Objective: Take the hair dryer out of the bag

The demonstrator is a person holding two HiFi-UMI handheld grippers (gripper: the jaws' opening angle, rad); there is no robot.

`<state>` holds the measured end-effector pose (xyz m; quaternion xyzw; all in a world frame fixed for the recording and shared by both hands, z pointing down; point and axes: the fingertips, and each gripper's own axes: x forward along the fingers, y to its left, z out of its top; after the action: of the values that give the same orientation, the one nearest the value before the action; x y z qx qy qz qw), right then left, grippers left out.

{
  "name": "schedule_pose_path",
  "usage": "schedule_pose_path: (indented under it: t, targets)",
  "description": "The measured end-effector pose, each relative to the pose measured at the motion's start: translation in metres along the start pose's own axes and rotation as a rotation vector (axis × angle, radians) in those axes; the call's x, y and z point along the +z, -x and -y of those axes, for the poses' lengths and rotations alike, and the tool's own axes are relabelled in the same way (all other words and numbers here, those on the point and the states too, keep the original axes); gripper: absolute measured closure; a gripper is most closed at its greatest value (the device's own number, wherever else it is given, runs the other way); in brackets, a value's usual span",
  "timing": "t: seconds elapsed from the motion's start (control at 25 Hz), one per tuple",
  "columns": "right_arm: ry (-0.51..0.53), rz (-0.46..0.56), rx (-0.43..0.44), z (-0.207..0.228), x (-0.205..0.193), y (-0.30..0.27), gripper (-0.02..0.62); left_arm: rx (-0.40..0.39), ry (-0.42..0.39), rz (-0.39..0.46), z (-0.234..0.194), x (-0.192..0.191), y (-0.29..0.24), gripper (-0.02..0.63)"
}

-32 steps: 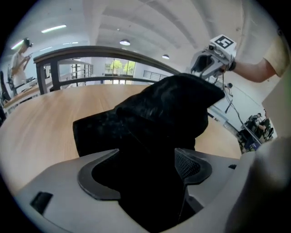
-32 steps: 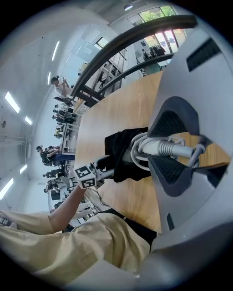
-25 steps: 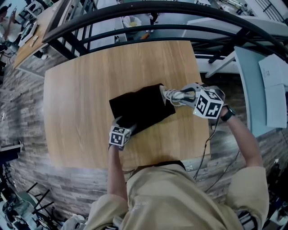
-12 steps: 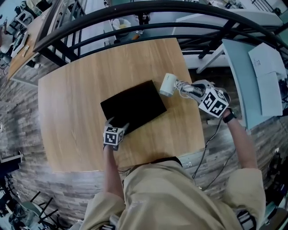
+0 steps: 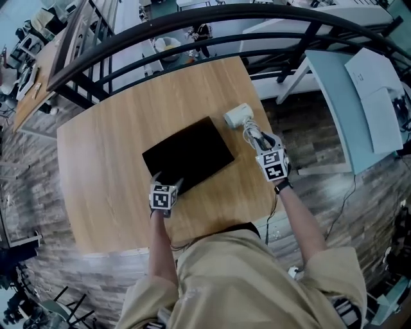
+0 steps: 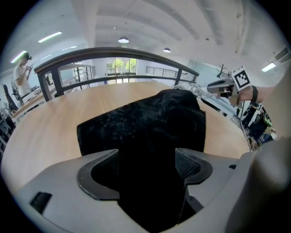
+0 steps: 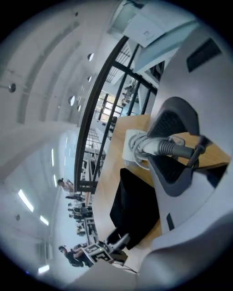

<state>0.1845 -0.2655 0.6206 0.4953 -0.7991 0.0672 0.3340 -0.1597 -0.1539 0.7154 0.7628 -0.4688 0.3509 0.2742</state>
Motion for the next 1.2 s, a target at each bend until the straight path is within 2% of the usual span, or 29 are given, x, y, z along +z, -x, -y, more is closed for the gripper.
schedule_pose_path:
  t: [0.16, 0.32, 0.4, 0.48, 0.56, 0.64, 0.68, 0.76, 0.96, 1.12, 1.2]
  targets:
    - [-0.175, 0.038, -0.057, -0.021, -0.022, -0.006, 0.466, 0.053, 0.042, 0.093, -0.01, 0.01, 0.016, 0.229]
    - [-0.298, -0.021, -0.079, -0.04, -0.06, -0.019, 0.466, 0.053, 0.068, 0.172, -0.006, 0.023, 0.038, 0.229]
    - [-0.291, -0.03, -0.079, -0.046, -0.062, -0.023, 0.466, 0.069, 0.085, 0.212, -0.006, 0.027, 0.054, 0.229]
    - [-0.27, -0.037, -0.072, -0.049, -0.053, -0.02, 0.405, 0.071, 0.136, 0.27, -0.002, 0.034, 0.072, 0.229]
    - [-0.262, -0.034, -0.096, -0.05, -0.04, -0.005, 0.38, 0.063, 0.201, 0.357, 0.007, 0.045, 0.095, 0.23]
    - [-0.28, 0.022, -0.11, -0.054, -0.017, 0.016, 0.38, 0.065, 0.219, 0.456, 0.018, 0.061, 0.121, 0.233]
    - [-0.295, 0.076, -0.094, -0.061, 0.0, 0.027, 0.38, 0.072, 0.203, 0.504, 0.024, 0.071, 0.135, 0.255]
    - [-0.303, 0.202, -0.035, -0.084, 0.035, 0.053, 0.47, 0.097, 0.146, 0.592, 0.038, 0.087, 0.166, 0.336]
    - [-0.209, 0.401, 0.061, -0.144, 0.108, 0.122, 0.559, 0.182, 0.029, 0.764, 0.064, 0.117, 0.245, 0.43]
    - [-0.123, 0.437, 0.092, -0.181, 0.134, 0.157, 0.578, 0.246, 0.054, 0.842, 0.063, 0.114, 0.286, 0.551]
    - [-0.09, 0.458, 0.092, -0.196, 0.144, 0.175, 0.58, 0.254, 0.078, 0.856, 0.064, 0.108, 0.298, 0.584]
